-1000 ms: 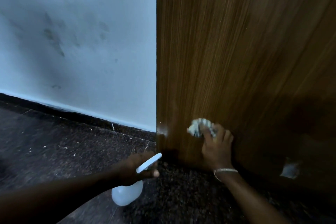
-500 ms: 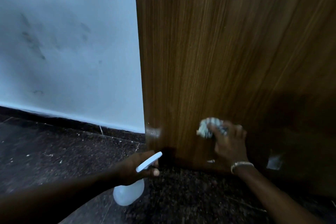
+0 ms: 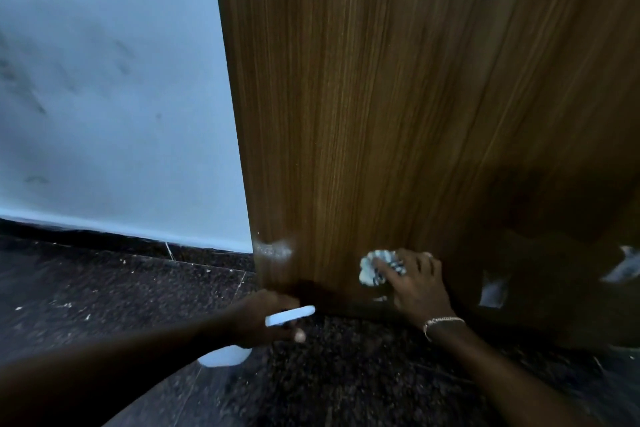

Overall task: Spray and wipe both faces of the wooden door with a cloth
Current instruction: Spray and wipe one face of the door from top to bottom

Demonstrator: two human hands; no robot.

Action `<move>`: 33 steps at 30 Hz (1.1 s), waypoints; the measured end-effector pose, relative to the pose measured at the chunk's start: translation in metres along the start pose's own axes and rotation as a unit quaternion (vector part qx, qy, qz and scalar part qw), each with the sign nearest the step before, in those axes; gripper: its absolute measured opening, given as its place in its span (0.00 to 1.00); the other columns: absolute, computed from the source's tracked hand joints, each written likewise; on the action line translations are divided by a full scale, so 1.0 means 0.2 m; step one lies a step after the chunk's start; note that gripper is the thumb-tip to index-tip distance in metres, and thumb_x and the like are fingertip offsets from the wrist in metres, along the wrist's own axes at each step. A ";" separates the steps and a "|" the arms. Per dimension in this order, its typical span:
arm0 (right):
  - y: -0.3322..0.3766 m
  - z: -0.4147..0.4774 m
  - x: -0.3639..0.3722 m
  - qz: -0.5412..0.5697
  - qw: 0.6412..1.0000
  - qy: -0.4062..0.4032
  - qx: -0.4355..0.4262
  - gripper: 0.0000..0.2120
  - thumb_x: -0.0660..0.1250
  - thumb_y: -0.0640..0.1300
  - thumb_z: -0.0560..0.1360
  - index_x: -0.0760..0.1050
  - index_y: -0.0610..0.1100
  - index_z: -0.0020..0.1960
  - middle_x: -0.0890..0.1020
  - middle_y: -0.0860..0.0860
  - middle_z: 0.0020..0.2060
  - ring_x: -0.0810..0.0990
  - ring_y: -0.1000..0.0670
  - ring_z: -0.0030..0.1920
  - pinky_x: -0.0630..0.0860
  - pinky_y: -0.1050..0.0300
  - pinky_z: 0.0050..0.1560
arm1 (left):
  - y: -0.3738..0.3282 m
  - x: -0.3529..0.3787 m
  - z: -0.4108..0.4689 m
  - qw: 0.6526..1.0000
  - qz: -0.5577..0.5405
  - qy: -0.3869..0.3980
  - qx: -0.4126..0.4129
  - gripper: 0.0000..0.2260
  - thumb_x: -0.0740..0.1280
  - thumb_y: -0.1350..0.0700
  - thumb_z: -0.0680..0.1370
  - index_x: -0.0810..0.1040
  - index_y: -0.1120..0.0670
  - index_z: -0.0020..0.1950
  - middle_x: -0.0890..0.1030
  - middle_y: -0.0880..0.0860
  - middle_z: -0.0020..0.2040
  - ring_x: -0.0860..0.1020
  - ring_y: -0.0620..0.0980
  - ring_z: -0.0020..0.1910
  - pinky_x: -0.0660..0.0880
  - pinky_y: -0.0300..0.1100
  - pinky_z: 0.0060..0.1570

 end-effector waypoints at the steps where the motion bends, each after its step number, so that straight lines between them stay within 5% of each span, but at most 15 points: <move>1: -0.01 0.05 -0.07 0.033 0.998 -0.030 0.051 0.31 0.61 0.54 0.65 0.69 0.56 0.69 0.76 0.40 0.57 0.69 0.39 0.51 0.69 0.42 0.51 | 0.02 0.01 0.00 1.000 0.001 0.010 0.002 0.27 0.65 0.28 0.76 0.79 0.53 0.49 0.80 0.45 0.42 0.78 0.43 0.41 0.76 0.43 0.44; 3: 0.06 0.14 -0.14 0.065 0.988 -0.098 0.099 0.29 0.60 0.48 0.68 0.69 0.56 0.69 0.72 0.41 0.59 0.69 0.39 0.51 0.71 0.41 0.50 | 0.06 0.01 -0.01 1.000 -0.014 0.020 -0.008 0.22 0.68 0.32 0.77 0.78 0.50 0.51 0.79 0.42 0.43 0.77 0.39 0.42 0.74 0.36 0.42; 5: 0.22 0.20 -0.07 0.055 0.992 -0.101 0.051 0.31 0.60 0.45 0.68 0.67 0.58 0.71 0.71 0.42 0.61 0.70 0.38 0.52 0.71 0.42 0.51 | 0.09 0.00 0.01 1.000 -0.021 0.017 -0.015 0.16 0.70 0.37 0.79 0.77 0.49 0.51 0.79 0.42 0.44 0.77 0.39 0.43 0.74 0.33 0.42; 9: 0.60 0.15 0.33 0.005 0.984 0.074 -0.163 0.21 0.63 0.47 0.73 0.74 0.54 0.65 0.77 0.46 0.61 0.77 0.42 0.53 0.69 0.45 0.54 | 0.09 -0.01 0.05 0.999 -0.041 0.000 0.002 0.13 0.72 0.40 0.79 0.79 0.46 0.58 0.82 0.42 0.49 0.80 0.41 0.46 0.78 0.37 0.46; 12: 0.52 -0.13 0.56 -0.077 0.960 0.144 -0.228 0.14 0.64 0.49 0.75 0.78 0.54 0.59 0.80 0.48 0.58 0.82 0.44 0.51 0.66 0.45 0.54 | 0.06 0.00 0.09 0.999 -0.042 -0.005 0.015 0.15 0.72 0.40 0.80 0.79 0.51 0.56 0.81 0.48 0.47 0.81 0.47 0.46 0.80 0.46 0.46; 14: 0.28 -0.28 0.52 -0.057 0.975 0.125 -0.173 0.17 0.61 0.49 0.74 0.76 0.56 0.61 0.82 0.47 0.56 0.81 0.43 0.49 0.66 0.47 0.49 | 0.05 0.02 0.11 0.999 -0.043 -0.001 0.014 0.15 0.72 0.40 0.80 0.78 0.51 0.55 0.81 0.49 0.47 0.80 0.47 0.46 0.79 0.45 0.46; 17: -0.08 -0.28 0.17 0.013 0.999 -0.050 0.006 0.26 0.66 0.45 0.70 0.70 0.56 0.68 0.79 0.42 0.54 0.73 0.40 0.47 0.73 0.43 0.46 | 0.05 0.03 0.13 0.999 -0.040 -0.003 0.010 0.16 0.71 0.38 0.79 0.78 0.49 0.55 0.81 0.49 0.47 0.81 0.47 0.46 0.80 0.46 0.46; 20: -0.20 -0.05 -0.14 0.113 0.954 -0.192 0.202 0.27 0.65 0.37 0.69 0.70 0.51 0.67 0.70 0.38 0.57 0.72 0.36 0.49 0.75 0.42 0.49 | 0.02 0.06 0.17 0.998 -0.055 0.009 0.010 0.17 0.72 0.39 0.78 0.79 0.50 0.55 0.82 0.50 0.47 0.81 0.48 0.46 0.80 0.47 0.48; 22: -0.14 0.08 -0.20 0.127 0.938 -0.236 0.219 0.24 0.58 0.37 0.70 0.71 0.51 0.65 0.69 0.38 0.59 0.70 0.35 0.52 0.73 0.44 0.52 | -0.03 0.05 0.21 0.997 -0.074 0.002 0.016 0.19 0.73 0.38 0.77 0.79 0.52 0.55 0.82 0.49 0.49 0.81 0.49 0.47 0.80 0.47 0.49; 25: 0.07 -0.03 0.13 0.041 0.995 -0.086 0.040 0.24 0.58 0.43 0.72 0.72 0.56 0.67 0.73 0.41 0.60 0.72 0.38 0.53 0.75 0.43 0.52 | -0.11 0.04 0.26 0.996 -0.088 -0.012 0.027 0.24 0.71 0.33 0.75 0.80 0.52 0.56 0.82 0.47 0.50 0.82 0.49 0.50 0.80 0.51 0.53; 28: 0.02 -0.39 0.43 -0.049 0.996 0.038 -0.060 0.17 0.60 0.50 0.73 0.75 0.56 0.61 0.78 0.47 0.53 0.79 0.41 0.47 0.69 0.47 0.49 | -0.15 0.06 0.29 0.994 -0.098 -0.004 0.044 0.19 0.71 0.35 0.77 0.79 0.49 0.55 0.82 0.48 0.50 0.82 0.50 0.51 0.78 0.56 0.59; 30: -0.15 -0.49 0.42 -0.045 0.998 0.049 -0.011 0.18 0.61 0.49 0.71 0.74 0.55 0.60 0.77 0.47 0.49 0.77 0.41 0.43 0.71 0.47 0.43 | -0.17 0.06 0.32 0.992 -0.113 -0.001 0.052 0.17 0.72 0.36 0.77 0.78 0.48 0.54 0.82 0.51 0.50 0.82 0.52 0.50 0.79 0.58 0.57; 33: -0.39 -0.47 0.18 0.054 0.972 -0.017 0.226 0.27 0.66 0.37 0.64 0.76 0.49 0.62 0.71 0.43 0.50 0.72 0.38 0.46 0.78 0.42 0.42 | -0.18 0.07 0.36 0.990 -0.133 0.007 0.036 0.20 0.73 0.37 0.77 0.78 0.53 0.55 0.82 0.56 0.50 0.81 0.58 0.49 0.79 0.60 0.52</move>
Point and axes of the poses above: each hand's wrist, its own z-axis towards the middle knuckle, its own x-axis out of the palm, y = z × x, the point moved 6 cm from there along z, towards the middle knuckle
